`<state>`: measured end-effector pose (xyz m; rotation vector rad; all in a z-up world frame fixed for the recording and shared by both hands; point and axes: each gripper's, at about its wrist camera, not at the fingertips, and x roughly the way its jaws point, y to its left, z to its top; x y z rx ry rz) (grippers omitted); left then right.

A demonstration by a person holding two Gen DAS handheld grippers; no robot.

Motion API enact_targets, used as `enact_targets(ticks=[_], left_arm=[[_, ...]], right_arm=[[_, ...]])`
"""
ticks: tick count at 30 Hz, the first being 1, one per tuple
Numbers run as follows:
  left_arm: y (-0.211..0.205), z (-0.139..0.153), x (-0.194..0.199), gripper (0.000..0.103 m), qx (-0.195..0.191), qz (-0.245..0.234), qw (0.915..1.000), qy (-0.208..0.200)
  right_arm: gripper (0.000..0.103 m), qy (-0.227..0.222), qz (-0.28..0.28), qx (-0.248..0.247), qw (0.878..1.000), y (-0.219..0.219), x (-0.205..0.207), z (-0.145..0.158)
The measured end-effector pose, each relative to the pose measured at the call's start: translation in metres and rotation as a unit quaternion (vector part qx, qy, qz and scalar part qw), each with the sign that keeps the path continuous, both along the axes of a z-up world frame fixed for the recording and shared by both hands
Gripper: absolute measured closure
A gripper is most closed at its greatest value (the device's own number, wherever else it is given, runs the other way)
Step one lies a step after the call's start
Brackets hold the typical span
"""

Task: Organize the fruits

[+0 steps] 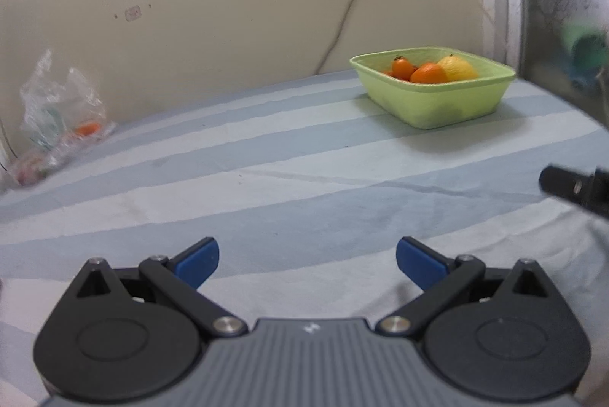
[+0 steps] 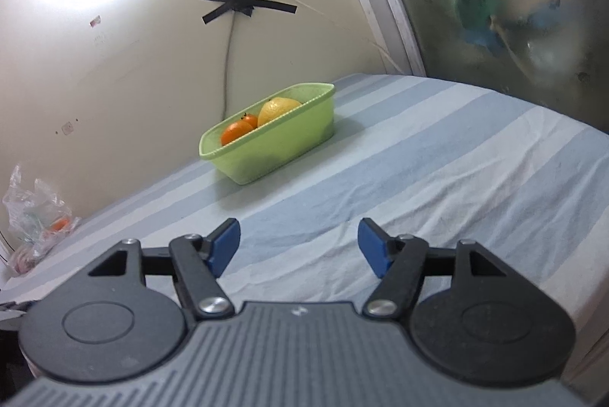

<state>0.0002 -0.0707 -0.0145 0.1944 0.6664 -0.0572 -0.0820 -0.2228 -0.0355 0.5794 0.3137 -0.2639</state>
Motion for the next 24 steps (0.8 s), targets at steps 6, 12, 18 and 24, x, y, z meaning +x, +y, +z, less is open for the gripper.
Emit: enact_targets(ticks=[6,12,18,24], left_arm=[[-0.007,-0.004,0.005,0.000,0.037,0.015,0.9992,-0.006],[-0.001,-0.006,0.013,0.000,0.028,0.029,0.9991,0.011],[-0.004,-0.009,0.017,0.000,0.023,0.036,0.9990,0.013],[-0.001,-0.009,0.018,0.000,0.017,0.039,0.9990,0.014]], right_arm=[[0.030,-0.017,-0.020,-0.020,0.999,-0.012,0.027,0.006],[0.029,-0.022,-0.039,-0.001,0.999,-0.027,0.047,0.002],[0.024,-0.029,-0.031,0.009,0.999,-0.030,0.040,-0.001],[0.023,-0.029,-0.029,0.010,0.999,-0.028,0.040,-0.001]])
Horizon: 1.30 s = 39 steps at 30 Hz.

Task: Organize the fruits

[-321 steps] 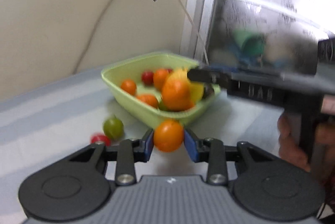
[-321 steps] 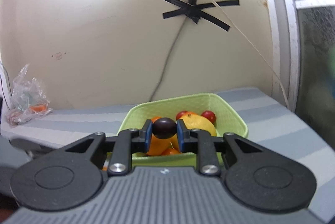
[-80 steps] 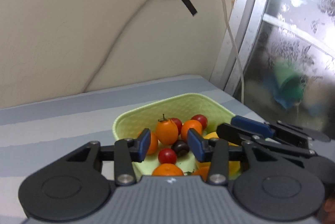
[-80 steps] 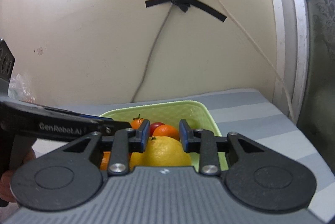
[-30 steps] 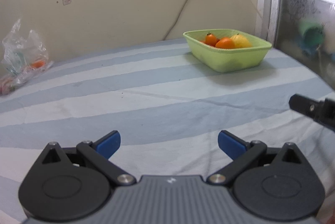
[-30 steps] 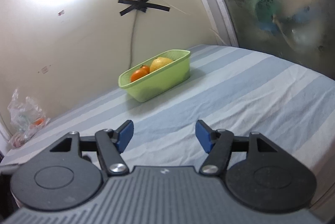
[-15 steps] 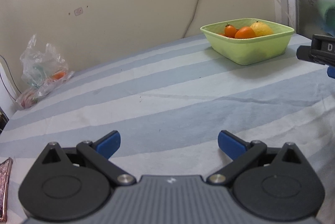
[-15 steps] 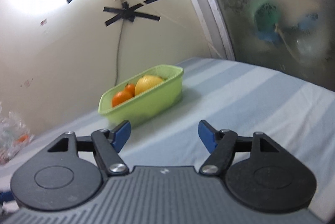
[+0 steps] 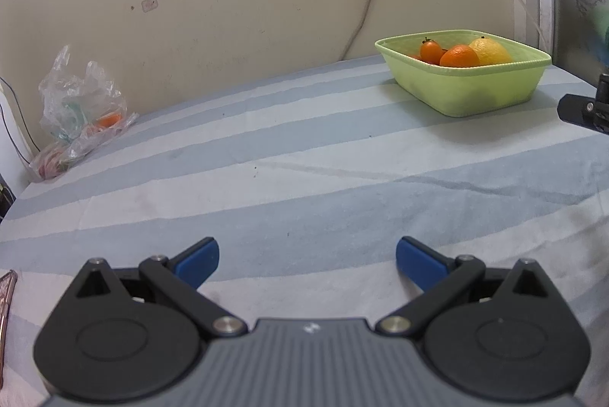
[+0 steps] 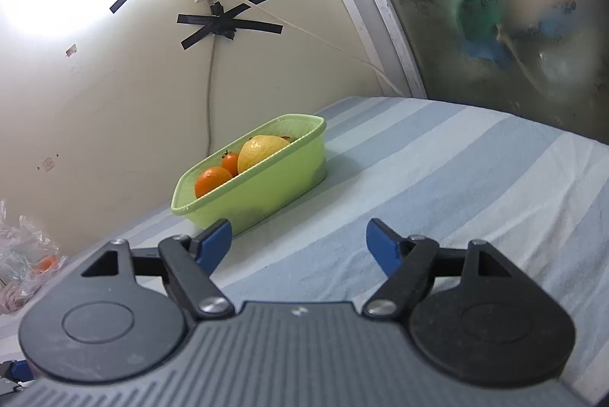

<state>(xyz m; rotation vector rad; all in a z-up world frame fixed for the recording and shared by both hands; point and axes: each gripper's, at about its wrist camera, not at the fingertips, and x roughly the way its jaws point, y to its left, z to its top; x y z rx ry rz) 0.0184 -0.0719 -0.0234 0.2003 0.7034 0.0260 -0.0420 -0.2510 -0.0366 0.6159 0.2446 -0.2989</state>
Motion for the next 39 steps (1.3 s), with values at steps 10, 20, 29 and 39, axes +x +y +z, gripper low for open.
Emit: enact_targets(ticks=[10,20,29,39], left_arm=[[0.004,-0.001,0.000,0.000,-0.014,0.001,0.9999,0.003],[0.007,-0.001,0.000,0.000,-0.028,0.005,0.9996,0.006],[0.010,0.001,0.001,0.000,-0.038,0.006,0.9990,0.023],[0.001,0.013,-0.011,0.000,-0.026,-0.022,0.9993,0.013]], right_arm=[[0.023,0.002,-0.001,-0.005,1.000,0.001,0.002,0.000],[0.022,0.003,-0.001,-0.004,1.000,0.000,0.002,0.001],[0.021,0.003,-0.002,-0.004,1.000,0.000,0.002,0.000],[0.021,-0.001,-0.007,0.001,1.000,-0.001,0.001,-0.001]])
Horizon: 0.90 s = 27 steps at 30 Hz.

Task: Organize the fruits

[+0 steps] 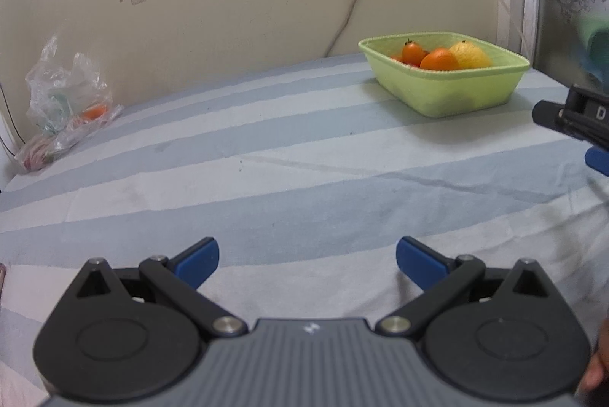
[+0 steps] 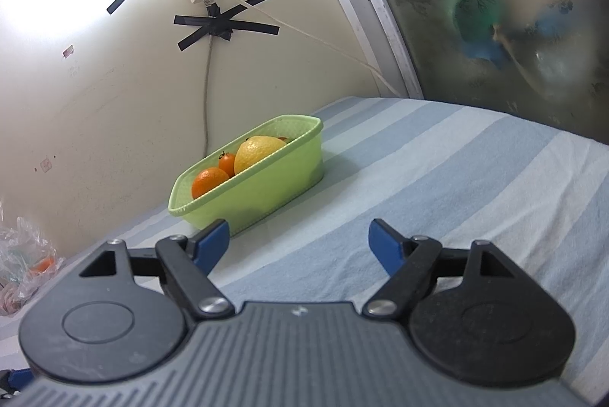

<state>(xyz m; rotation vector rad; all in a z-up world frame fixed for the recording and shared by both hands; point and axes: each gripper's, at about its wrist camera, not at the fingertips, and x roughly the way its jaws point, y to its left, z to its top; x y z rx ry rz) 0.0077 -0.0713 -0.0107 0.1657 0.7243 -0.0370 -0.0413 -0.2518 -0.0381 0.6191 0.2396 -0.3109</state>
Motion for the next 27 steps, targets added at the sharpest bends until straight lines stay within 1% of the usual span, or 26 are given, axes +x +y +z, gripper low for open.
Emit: enact_targets(ticks=[5,11,27], left_arm=[[-0.0005,0.0046,-0.0023,0.000,-0.002,-0.001,1.0000,-0.006],[-0.0004,0.0051,-0.0031,0.000,-0.005,-0.007,1.0000,0.002],[0.0012,0.0029,-0.0032,0.000,-0.009,-0.003,0.9998,0.016]], right_arm=[[0.021,0.000,-0.001,0.001,1.000,0.0003,0.0000,0.0004],[0.020,0.000,-0.001,0.001,1.000,0.0003,0.0001,0.0004],[0.020,0.000,-0.001,0.001,1.000,0.0000,0.0000,0.0007]])
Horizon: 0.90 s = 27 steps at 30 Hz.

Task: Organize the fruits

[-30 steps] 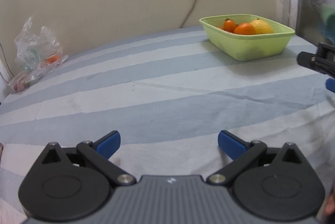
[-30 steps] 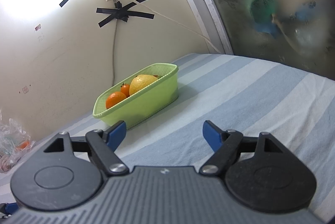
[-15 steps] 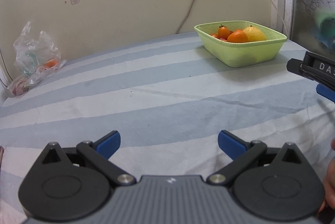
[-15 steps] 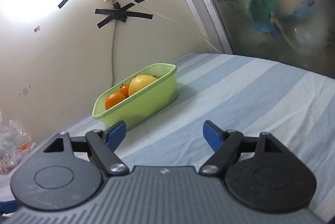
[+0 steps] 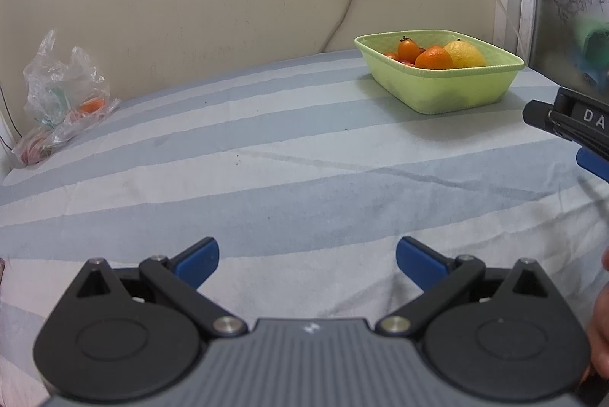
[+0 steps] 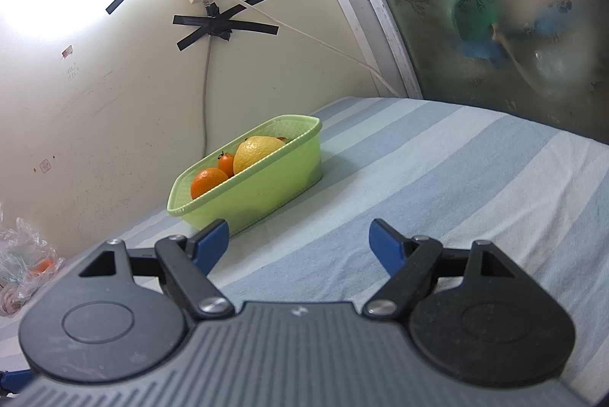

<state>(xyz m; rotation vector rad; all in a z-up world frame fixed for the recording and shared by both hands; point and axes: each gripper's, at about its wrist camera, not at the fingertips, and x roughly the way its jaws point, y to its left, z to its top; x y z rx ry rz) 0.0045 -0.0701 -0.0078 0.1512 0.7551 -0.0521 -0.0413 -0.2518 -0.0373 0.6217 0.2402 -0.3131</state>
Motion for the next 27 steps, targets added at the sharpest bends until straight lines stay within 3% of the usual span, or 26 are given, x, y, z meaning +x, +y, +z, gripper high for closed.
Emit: enact_targets(ticks=[27], left_arm=[[0.0008,-0.0035,0.0007,0.000,-0.010,-0.014,0.9996,0.022]], right_arm=[[0.020,0.000,0.000,0.000,1.000,-0.0001,0.0005,0.0000]])
